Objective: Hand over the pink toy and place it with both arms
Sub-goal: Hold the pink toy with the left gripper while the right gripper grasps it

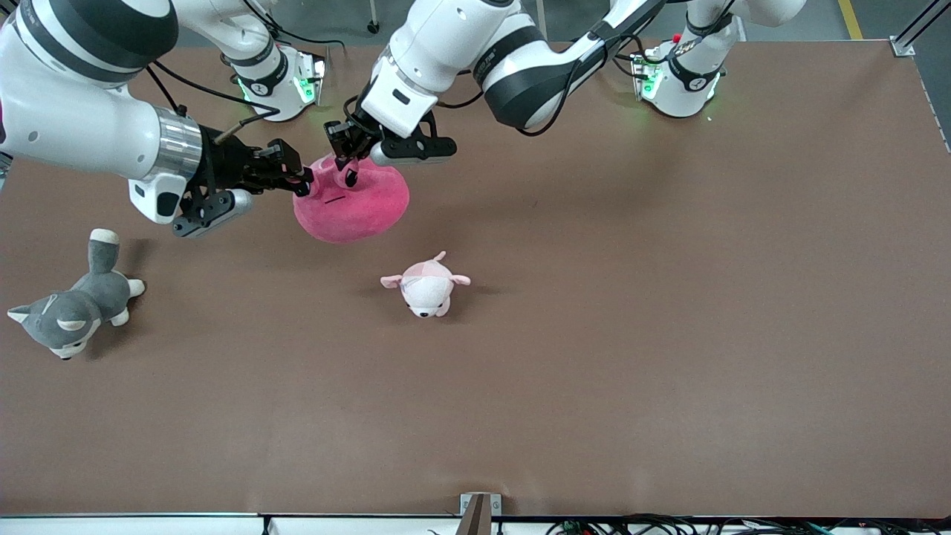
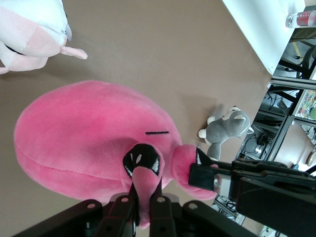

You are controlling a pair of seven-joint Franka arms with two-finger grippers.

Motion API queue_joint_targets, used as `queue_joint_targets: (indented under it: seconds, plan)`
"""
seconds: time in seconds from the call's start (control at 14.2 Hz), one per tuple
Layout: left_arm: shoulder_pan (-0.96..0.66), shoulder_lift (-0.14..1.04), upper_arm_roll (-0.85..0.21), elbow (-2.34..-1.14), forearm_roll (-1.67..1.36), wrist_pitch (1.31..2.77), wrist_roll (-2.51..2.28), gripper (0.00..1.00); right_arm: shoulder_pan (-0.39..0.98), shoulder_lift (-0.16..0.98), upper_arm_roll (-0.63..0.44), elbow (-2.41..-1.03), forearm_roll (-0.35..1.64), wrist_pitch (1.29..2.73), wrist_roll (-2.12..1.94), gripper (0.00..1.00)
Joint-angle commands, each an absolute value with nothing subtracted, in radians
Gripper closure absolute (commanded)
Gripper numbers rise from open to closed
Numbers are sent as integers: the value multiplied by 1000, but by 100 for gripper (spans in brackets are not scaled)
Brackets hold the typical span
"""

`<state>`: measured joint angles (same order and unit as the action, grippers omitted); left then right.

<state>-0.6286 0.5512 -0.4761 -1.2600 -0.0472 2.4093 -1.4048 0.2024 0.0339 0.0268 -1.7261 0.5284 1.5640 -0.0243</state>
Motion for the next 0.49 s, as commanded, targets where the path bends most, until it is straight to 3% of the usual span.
queue_joint_targets:
  seconds: [0.0, 0.21, 0.35, 0.42]
  plan:
    - [-643, 561, -465, -1230, -58, 2418, -1413, 97, 210, 25, 20, -1733, 534, 1551, -25, 93]
    - [-640, 561, -465, -1230, -58, 2418, -1413, 95, 210, 23, 20, -1730, 534, 1549, -21, 98]
    - [-631, 560, -466, -1230, -60, 2418, -1416, 77, 209, 23, 20, -1721, 532, 1537, -20, 99]
    - [-627, 557, -466, -1230, -60, 2416, -1411, 62, 207, 21, 18, -1720, 531, 1528, -20, 100]
